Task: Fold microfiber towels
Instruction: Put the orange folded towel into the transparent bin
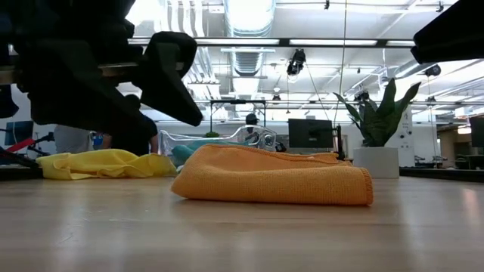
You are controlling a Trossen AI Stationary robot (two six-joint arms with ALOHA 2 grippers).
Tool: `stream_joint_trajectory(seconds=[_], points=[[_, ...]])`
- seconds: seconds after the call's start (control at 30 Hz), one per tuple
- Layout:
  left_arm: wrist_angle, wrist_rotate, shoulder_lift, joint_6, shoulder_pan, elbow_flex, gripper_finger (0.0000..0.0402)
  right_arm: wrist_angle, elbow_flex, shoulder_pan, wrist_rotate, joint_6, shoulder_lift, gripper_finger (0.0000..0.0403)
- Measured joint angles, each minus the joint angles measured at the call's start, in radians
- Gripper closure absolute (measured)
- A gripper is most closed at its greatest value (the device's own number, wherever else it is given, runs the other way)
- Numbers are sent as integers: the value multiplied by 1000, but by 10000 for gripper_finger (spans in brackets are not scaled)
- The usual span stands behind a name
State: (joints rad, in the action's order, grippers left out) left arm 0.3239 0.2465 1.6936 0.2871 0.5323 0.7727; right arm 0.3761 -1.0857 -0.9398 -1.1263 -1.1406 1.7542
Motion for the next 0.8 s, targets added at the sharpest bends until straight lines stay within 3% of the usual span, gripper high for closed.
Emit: stream_joint_trajectory(seconds=[0.23,0.43,0.63,0.8], points=[[-74,161,60,46,12,32,187,1,1,4,0,-2,0,294],[-51,160,74,35,28,70,187,1,6,5,0,-1,0,294],[-37,224,130,63,5,72,187,-1,7,5,0,-13,0,294],[-164,305,251,132,0,232,187,-2,7,6,0,-13,0,294]])
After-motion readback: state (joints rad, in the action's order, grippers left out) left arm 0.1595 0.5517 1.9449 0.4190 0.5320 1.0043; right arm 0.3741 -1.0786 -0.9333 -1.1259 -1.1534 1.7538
